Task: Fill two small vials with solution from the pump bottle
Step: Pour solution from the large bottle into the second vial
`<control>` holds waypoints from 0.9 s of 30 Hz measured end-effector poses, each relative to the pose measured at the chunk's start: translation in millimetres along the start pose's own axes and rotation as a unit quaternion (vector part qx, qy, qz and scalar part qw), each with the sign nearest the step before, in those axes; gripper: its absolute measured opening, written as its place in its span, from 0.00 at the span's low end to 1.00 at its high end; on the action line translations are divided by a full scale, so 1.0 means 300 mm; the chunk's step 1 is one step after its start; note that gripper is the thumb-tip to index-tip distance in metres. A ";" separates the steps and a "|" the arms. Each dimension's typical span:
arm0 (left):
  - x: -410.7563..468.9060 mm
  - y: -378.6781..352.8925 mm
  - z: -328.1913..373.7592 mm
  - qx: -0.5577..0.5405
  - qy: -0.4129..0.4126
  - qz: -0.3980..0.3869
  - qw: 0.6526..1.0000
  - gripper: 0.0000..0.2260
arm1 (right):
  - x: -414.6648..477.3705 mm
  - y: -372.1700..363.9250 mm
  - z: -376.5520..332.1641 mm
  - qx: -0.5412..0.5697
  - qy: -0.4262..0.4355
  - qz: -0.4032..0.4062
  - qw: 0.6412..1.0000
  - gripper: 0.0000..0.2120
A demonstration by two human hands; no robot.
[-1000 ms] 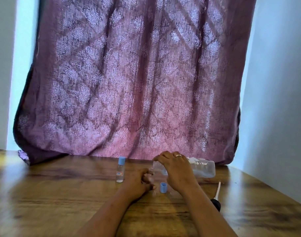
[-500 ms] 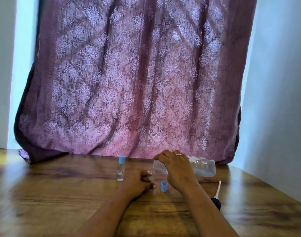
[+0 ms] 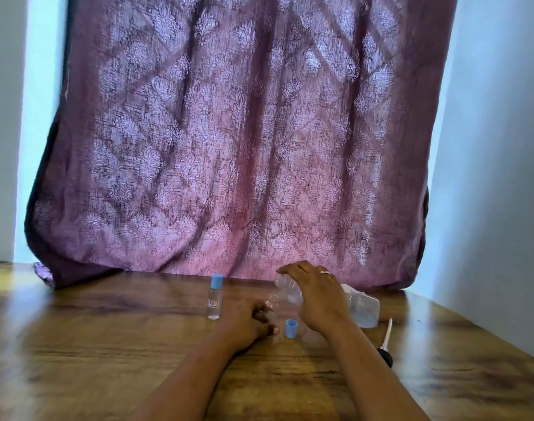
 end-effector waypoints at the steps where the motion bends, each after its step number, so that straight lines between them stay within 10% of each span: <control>1: -0.002 -0.001 0.001 0.002 0.002 -0.003 1.000 0.16 | 0.000 0.002 0.006 0.006 -0.006 0.004 1.000 0.37; 27: -0.005 0.006 0.006 0.028 0.008 0.011 1.000 0.14 | 0.011 -0.006 -0.031 -0.078 0.024 0.020 0.996 0.35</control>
Point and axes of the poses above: each hand's wrist, its own x-axis towards the middle knuckle, its own y-axis out of the back of the hand, z = x × y, the point moved 4 cm from there along x, towards the middle knuckle, and after that the axes turned 14 degrees about -z, right-handed, at the moved point
